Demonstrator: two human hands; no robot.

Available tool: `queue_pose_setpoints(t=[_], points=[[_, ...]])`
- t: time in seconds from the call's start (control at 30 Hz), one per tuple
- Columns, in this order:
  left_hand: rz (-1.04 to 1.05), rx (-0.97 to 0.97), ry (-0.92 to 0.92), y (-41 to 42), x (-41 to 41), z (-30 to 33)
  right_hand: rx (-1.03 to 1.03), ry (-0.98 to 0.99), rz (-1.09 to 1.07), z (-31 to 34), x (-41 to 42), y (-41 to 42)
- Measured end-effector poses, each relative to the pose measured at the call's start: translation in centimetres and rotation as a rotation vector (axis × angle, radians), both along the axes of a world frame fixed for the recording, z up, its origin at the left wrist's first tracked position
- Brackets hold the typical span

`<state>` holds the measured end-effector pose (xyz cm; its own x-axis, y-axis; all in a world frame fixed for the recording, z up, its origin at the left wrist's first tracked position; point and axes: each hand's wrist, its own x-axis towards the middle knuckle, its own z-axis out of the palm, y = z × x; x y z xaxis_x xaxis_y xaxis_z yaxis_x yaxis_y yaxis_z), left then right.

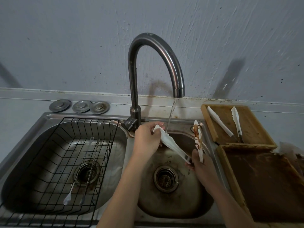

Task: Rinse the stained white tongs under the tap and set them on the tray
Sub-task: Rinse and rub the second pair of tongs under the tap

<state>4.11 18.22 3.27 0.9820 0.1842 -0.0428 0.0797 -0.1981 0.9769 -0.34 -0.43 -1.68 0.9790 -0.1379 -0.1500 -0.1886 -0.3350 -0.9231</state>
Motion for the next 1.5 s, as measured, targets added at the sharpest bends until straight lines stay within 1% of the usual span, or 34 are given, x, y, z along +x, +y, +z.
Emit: queue_pose_setpoints(t=[0.07, 0.17, 0.27, 0.37, 0.43, 0.5, 0.53, 0.57, 0.67, 0.7, 0.77, 0.83, 0.93, 1.03, 1.07, 1.13, 1.2, 1.27, 1.33, 1.37, 1.4, 1.43, 1.5], points=[[-0.004, -0.067, 0.040, 0.0, 0.0, -0.4, -0.033, -0.009, -0.038, -0.1, 0.1, -0.4], [0.032, -0.255, 0.156, -0.3, -0.1, -1.6, -0.170, -0.014, -0.047, -0.4, 0.2, -1.0], [0.081, -0.388, 0.269, -0.8, -0.5, -3.4, -0.414, -0.030, -0.043, -0.2, 0.4, -1.7], [0.088, -0.422, 0.352, -1.6, -1.0, -4.9, -0.592, -0.031, -0.024, 0.4, 0.8, -2.1], [0.092, -0.406, 0.370, -2.0, -1.1, -5.4, -0.633, -0.010, -0.024, 0.6, 1.0, -2.4], [0.088, -0.423, 0.352, -2.3, -1.3, -5.3, -0.629, 0.011, -0.035, 0.5, 1.0, -2.5], [0.087, -0.401, 0.331, -2.4, -1.3, -5.1, -0.612, 0.019, -0.041, 0.4, 0.9, -2.6], [0.088, -0.332, 0.297, -2.4, -1.2, -5.1, -0.585, 0.029, -0.048, 0.3, 0.9, -2.6], [0.089, -0.037, 0.170, -2.3, -1.0, -5.0, -0.493, 0.065, -0.052, 0.0, 0.7, -2.4], [0.085, 0.032, 0.146, -2.3, -0.9, -4.9, -0.460, 0.067, -0.050, -0.1, 0.6, -2.3], [0.079, 0.130, 0.109, -2.1, -0.6, -4.9, -0.372, 0.071, -0.039, -0.1, 0.5, -2.1], [0.105, 0.161, 0.066, -1.8, -0.3, -4.9, -0.262, 0.095, 0.012, 0.1, 0.2, -1.8], [0.149, 0.058, 0.048, -1.6, 0.0, -5.0, -0.099, 0.128, 0.144, 0.9, -0.3, -1.0], [0.042, -0.046, 0.099, -2.1, -0.2, -5.2, 0.035, 0.103, 0.222, 1.8, -0.3, -0.2], [-0.018, -0.064, 0.134, -2.5, -0.4, -5.3, 0.023, 0.071, 0.244, 2.1, -0.2, 0.1], [-0.101, -0.027, 0.174, -3.2, -0.9, -5.8, -0.077, -0.004, 0.271, 2.4, 0.2, 0.8], [-0.085, -0.040, 0.158, -3.5, -1.5, -6.1, -0.202, -0.059, 0.272, 2.5, 0.8, 1.5], [-0.055, -0.191, 0.140, -3.3, -1.8, -5.9, -0.256, -0.124, 0.300, 2.8, 1.5, 2.2], [-0.064, -0.470, 0.175, -3.0, -1.8, -5.4, -0.243, -0.197, 0.366, 3.3, 2.1, 3.2], [-0.081, -0.606, 0.188, -2.8, -1.8, -5.1, -0.221, -0.208, 0.373, 3.5, 2.2, 3.8], [-0.096, -0.703, 0.184, -2.5, -1.7, -5.0, -0.211, -0.200, 0.359, 3.6, 2.5, 4.4], [-0.109, -0.753, 0.172, -2.2, -1.7, -4.9, -0.224, -0.172, 0.334, 3.6, 2.7, 4.9], [-0.117, -0.754, 0.169, -1.7, -1.6, -5.2, -0.268, -0.095, 0.300, 3.4, 3.1, 5.6]])
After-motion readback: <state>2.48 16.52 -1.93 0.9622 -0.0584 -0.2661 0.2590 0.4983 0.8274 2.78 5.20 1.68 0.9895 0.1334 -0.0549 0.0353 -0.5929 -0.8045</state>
